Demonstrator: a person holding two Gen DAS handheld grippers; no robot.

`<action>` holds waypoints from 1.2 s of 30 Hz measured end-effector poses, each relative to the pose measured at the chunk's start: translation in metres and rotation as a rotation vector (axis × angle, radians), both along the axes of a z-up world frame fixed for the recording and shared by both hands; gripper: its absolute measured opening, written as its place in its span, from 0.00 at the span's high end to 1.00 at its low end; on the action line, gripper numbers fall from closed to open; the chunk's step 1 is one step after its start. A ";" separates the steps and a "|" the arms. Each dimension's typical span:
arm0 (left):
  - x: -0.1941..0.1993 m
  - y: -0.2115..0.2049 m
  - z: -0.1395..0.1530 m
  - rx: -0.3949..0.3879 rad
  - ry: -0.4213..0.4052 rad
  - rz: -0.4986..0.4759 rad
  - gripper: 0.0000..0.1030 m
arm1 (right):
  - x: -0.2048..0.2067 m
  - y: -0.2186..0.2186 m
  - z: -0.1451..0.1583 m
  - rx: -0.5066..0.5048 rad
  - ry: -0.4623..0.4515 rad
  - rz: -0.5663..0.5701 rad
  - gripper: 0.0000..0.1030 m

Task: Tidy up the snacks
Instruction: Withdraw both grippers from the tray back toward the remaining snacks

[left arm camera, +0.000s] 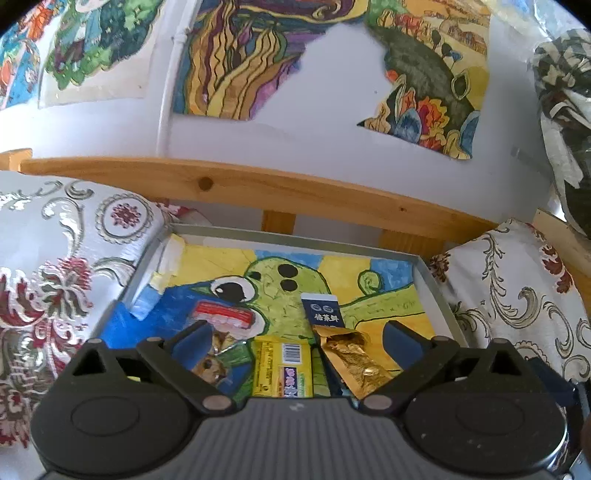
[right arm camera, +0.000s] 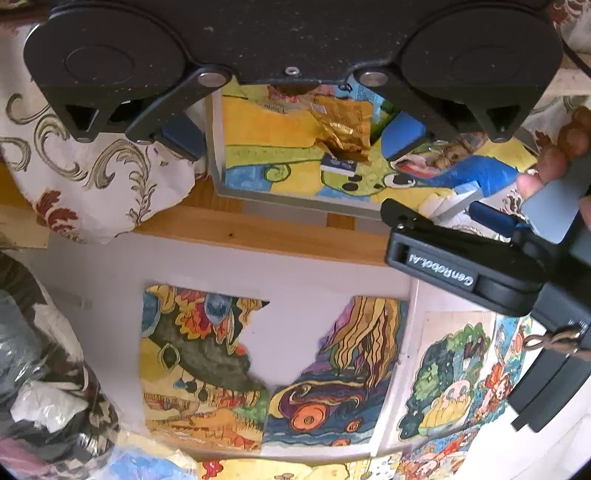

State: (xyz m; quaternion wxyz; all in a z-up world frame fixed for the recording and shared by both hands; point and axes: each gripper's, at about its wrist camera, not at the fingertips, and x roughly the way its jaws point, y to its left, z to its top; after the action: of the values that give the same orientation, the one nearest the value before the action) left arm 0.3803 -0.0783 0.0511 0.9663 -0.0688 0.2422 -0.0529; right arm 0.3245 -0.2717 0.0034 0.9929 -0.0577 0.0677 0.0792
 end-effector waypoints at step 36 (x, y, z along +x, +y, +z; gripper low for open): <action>-0.171 0.072 0.013 0.074 -0.048 0.118 0.01 | -0.142 0.027 0.040 -0.038 0.033 0.053 0.01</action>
State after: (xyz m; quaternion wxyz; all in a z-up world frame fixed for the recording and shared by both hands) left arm 0.2097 -0.0063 0.0639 0.9752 -0.0460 0.2164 0.0117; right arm 0.1824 -0.2450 0.0429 0.9879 -0.0771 0.0840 0.1053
